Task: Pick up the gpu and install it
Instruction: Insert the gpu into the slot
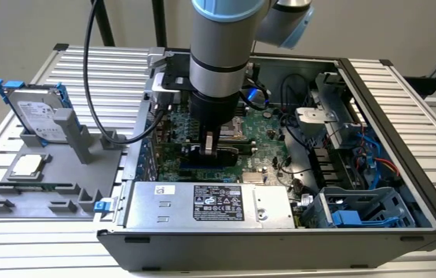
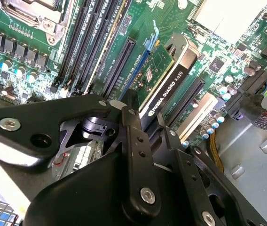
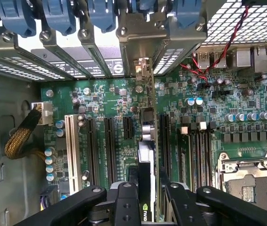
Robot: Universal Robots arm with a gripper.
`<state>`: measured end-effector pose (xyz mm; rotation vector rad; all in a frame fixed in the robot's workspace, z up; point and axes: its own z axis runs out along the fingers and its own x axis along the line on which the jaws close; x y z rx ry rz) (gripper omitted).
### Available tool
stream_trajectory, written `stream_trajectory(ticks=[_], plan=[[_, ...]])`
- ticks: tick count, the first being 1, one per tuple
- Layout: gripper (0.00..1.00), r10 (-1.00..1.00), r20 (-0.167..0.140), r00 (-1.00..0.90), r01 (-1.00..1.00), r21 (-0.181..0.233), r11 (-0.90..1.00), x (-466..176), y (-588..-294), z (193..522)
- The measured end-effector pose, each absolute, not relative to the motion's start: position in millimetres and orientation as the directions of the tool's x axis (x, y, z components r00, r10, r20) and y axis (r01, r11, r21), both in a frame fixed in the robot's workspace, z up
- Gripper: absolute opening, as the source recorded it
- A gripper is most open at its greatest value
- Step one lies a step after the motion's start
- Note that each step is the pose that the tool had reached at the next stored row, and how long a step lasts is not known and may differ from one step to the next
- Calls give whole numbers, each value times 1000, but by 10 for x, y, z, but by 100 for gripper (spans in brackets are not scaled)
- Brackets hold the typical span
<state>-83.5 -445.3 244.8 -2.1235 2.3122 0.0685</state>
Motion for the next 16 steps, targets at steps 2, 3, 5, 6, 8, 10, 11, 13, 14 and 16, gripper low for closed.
stream_trajectory(ticks=[2,3,5,6,8,10,11,13,14,16], plan=[[0,-996,-30,-85,-996,31,84,-834,-4454,2448],[0,-996,-31,-85,-996,31,84,-833,-4453,2452],[0,-996,-32,-85,-996,30,84,-833,-4452,2467],[0,-996,-32,-85,-996,31,84,-833,-4452,2476],[0,-996,-31,-85,-996,31,84,-834,-4454,2487],[0,-996,-31,-85,-996,32,84,-832,-4454,2504],[0,-996,-31,-85,-996,33,84,-831,-4454,2514],[0,-996,-30,-85,-996,34,84,-829,-4454,2534],[0,-996,-30,-85,-996,35,84,-826,-4455,2536],[0,-996,-30,-85,-996,37,84,-815,-4457,2536]])
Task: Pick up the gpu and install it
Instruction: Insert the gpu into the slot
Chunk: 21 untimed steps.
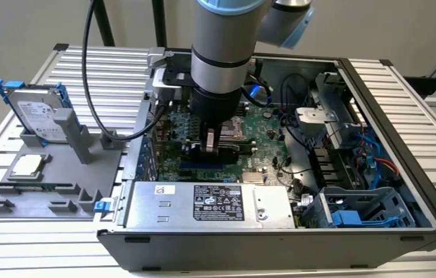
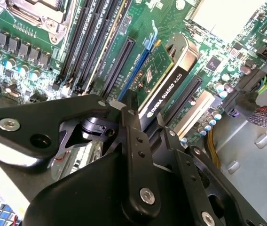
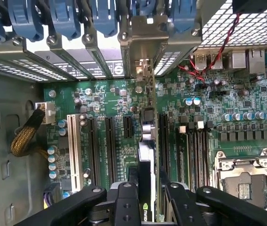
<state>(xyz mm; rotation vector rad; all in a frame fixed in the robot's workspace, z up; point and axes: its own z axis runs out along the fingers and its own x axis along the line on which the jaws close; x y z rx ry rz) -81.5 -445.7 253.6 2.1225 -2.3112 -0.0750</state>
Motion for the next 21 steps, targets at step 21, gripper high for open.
stream_trajectory(ticks=[21], plan=[[0,-996,-29,-85,-996,42,84,-807,-4460,2480]])
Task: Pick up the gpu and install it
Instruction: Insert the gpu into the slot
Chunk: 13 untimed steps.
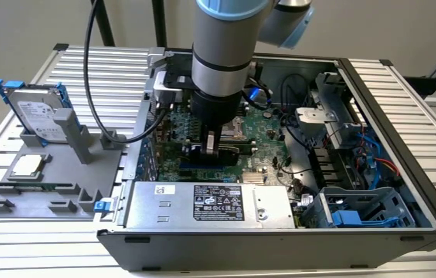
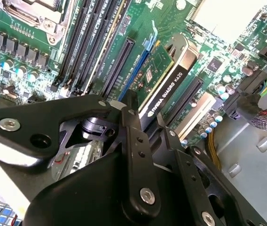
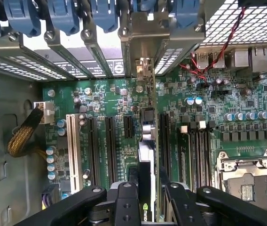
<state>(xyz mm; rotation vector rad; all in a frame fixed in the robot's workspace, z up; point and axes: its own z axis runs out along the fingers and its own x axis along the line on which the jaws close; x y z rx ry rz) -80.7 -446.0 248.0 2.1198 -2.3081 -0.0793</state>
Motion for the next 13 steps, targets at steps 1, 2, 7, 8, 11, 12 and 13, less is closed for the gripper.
stream_trajectory(ticks=[1,2,7,8,11,12,13], plan=[[0,-996,-29,-86,-996,42,84,-807,-4460,2475],[0,-996,-30,-85,-996,41,84,-806,-4459,2465],[0,-996,-29,-85,-996,42,84,-807,-4461,2453],[0,-996,-29,-85,-996,42,84,-807,-4460,2451],[0,-996,-30,-85,-996,42,84,-807,-4460,2450],[0,-996,-30,-85,-996,42,84,-807,-4460,2450],[0,-996,-30,-85,-996,42,84,-807,-4460,2450]])
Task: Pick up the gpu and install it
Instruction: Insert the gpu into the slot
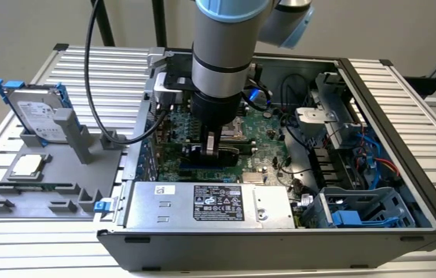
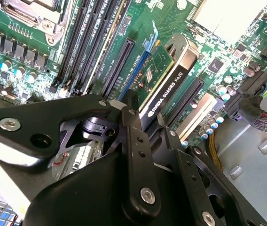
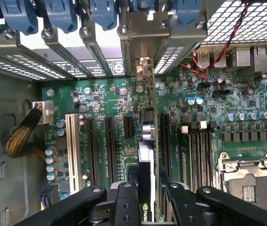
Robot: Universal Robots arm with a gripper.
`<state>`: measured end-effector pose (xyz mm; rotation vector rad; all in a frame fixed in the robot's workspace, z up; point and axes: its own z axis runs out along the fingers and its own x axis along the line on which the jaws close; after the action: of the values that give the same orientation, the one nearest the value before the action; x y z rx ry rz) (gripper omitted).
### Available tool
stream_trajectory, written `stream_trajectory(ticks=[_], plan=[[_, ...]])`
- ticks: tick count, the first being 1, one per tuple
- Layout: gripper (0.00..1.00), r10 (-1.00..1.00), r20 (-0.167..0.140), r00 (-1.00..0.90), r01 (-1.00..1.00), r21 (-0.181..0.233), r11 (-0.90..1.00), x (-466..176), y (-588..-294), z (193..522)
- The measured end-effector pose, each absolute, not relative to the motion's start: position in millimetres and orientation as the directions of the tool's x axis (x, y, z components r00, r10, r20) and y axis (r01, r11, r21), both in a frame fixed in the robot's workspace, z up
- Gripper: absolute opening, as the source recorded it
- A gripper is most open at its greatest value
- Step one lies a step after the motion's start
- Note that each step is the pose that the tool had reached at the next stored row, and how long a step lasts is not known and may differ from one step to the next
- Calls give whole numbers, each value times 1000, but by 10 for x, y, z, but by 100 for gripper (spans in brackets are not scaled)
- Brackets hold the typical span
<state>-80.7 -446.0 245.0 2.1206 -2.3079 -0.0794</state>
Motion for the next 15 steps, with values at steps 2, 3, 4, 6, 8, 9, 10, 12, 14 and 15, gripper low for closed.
stream_trajectory(ticks=[2,3,4,6,8,9,10,12,14,15], plan=[[0,-996,-30,-84,-996,42,83,-807,-4460,2449],[0,-996,-30,-83,-996,41,82,-807,-4463,2447],[0,-996,-30,-82,-996,41,80,-807,-4468,2447],[0,-996,-30,-80,-996,41,79,-808,-4474,2450],[0,-996,-30,-79,-996,41,78,-807,-4476,2451],[0,-996,-30,-79,-996,41,77,-807,-4478,2452],[0,-996,-30,-78,-996,41,77,-807,-4480,2451],[0,-997,-30,-78,-996,41,76,-807,-4483,2449],[0,-997,-29,-76,-996,41,75,-807,-4484,2452],[0,-997,-28,-76,-996,41,74,-807,-4484,2452]])
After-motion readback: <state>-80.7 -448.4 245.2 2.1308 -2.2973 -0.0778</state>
